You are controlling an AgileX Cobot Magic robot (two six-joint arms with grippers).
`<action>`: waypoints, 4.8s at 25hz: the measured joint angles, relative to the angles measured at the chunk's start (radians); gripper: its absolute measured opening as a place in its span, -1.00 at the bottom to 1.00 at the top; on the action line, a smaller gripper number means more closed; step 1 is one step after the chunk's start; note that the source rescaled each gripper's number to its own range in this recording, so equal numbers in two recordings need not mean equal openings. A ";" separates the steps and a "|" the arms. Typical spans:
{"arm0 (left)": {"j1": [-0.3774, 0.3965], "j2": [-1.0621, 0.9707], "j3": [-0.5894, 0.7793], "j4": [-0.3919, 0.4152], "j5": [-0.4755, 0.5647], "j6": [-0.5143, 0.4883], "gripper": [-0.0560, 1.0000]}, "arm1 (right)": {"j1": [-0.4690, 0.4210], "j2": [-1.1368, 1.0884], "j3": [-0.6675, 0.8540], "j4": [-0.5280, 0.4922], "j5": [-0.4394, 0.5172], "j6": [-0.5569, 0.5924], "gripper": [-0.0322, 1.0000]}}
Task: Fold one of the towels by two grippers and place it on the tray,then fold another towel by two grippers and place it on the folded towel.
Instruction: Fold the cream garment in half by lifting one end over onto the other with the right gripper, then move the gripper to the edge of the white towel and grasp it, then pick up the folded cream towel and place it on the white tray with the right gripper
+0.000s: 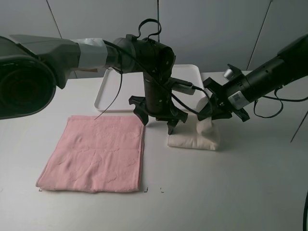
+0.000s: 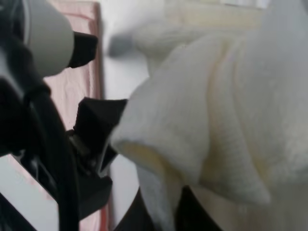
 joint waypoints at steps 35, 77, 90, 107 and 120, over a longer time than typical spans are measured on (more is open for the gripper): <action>0.085 -0.059 -0.268 -0.056 0.116 0.096 0.91 | 0.063 0.040 0.068 0.351 -0.117 -0.216 -0.17; 0.111 -0.059 -0.268 -0.056 0.119 0.164 0.91 | -0.054 0.101 0.057 0.145 -0.160 -0.149 0.32; 0.111 -0.059 -0.268 -0.067 0.121 0.296 0.91 | -0.023 0.132 0.057 0.194 -0.105 -0.261 -0.77; 0.123 -0.549 0.543 -0.082 -0.318 0.287 0.91 | -0.023 0.132 0.057 0.142 -0.091 -0.267 -0.77; 0.219 -0.681 0.770 -0.073 -0.414 0.264 0.91 | -0.019 0.083 -0.050 0.131 -0.006 -0.205 -0.77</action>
